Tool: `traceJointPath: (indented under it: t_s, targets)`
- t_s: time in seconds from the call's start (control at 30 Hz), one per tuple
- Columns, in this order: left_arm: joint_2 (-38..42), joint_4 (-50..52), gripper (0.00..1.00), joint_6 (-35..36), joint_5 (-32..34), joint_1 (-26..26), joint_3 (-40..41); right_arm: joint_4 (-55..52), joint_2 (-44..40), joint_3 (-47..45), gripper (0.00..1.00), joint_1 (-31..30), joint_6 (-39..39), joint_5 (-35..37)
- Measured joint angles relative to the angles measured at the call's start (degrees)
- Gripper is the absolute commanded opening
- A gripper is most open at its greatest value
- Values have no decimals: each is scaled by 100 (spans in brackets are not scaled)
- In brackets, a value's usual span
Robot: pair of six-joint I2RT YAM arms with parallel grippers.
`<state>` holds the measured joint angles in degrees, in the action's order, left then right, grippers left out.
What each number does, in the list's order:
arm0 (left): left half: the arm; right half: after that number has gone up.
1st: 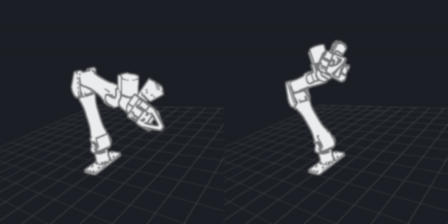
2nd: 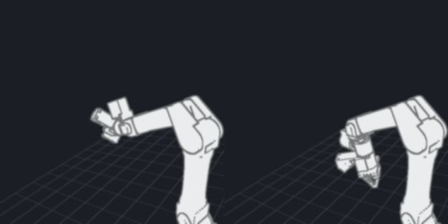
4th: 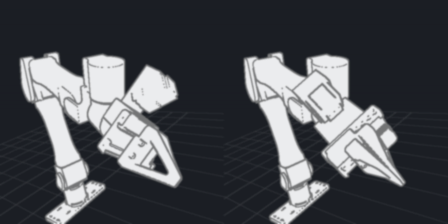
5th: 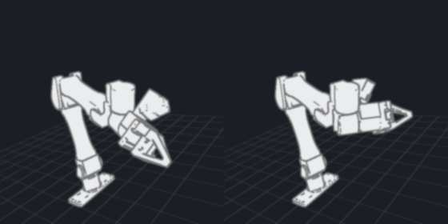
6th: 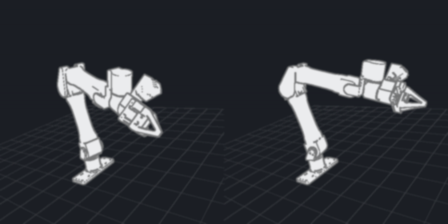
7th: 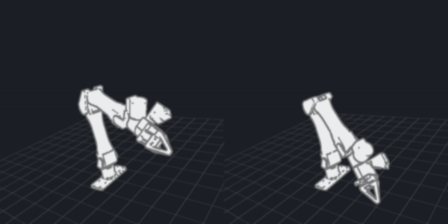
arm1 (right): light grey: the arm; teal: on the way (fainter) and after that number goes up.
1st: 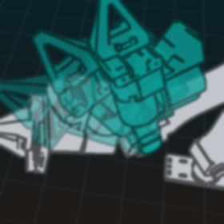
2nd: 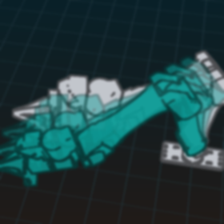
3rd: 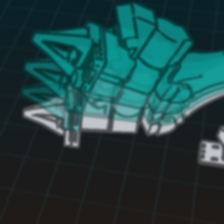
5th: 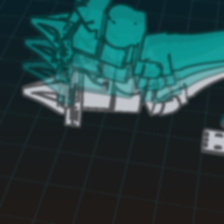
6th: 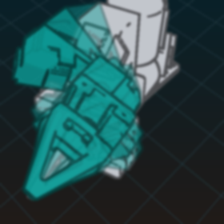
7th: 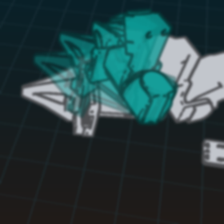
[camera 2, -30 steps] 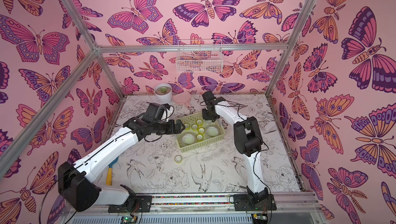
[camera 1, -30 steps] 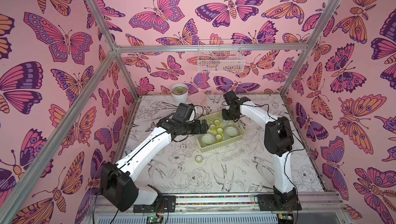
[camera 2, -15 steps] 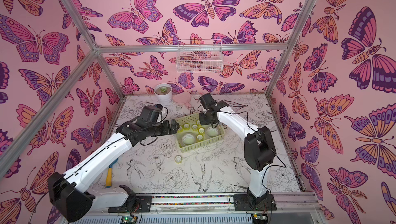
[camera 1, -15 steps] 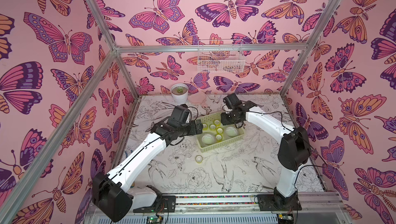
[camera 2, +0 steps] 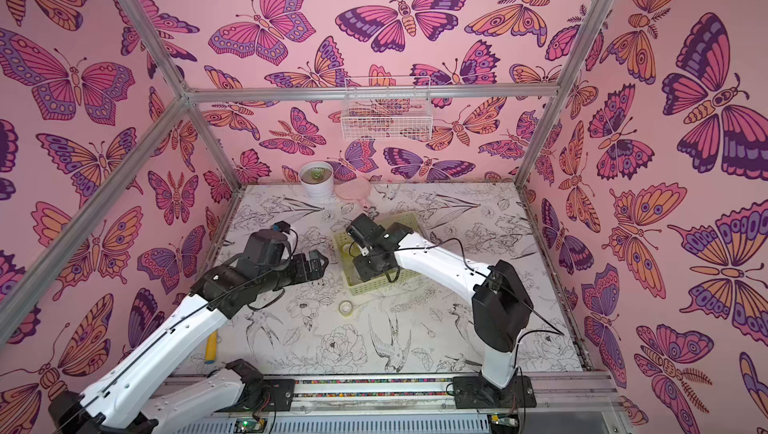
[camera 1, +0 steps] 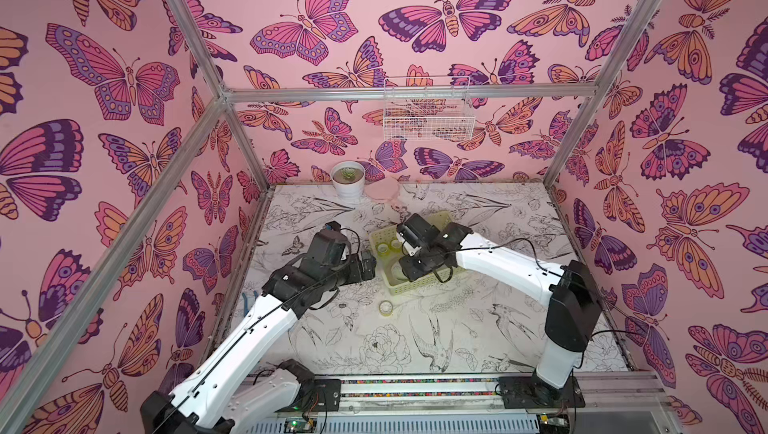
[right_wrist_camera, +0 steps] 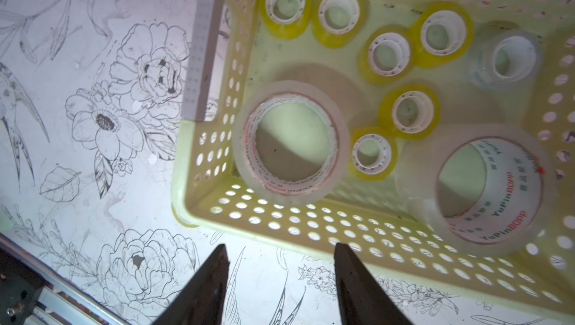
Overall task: Put the transparent tape into the storage box
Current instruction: Place the tape in the storage box, then pick up the tape at the center of the board.
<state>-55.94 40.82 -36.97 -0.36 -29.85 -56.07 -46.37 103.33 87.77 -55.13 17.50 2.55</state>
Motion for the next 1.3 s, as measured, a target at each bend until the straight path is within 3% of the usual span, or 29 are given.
traceJointPath:
  t_s: [0.4,0.67,1.3]
  targets:
    - [1207,905,100,-466,87,22,422,57,621,90,49,-935,-107,-11]
    - [1606,1235,100,-625,87,22,533,101,1165,94,47,-968,-35,-22]
    - [1613,1373,100,-702,136,22,533,275,1744,382,38,-905,219,101]
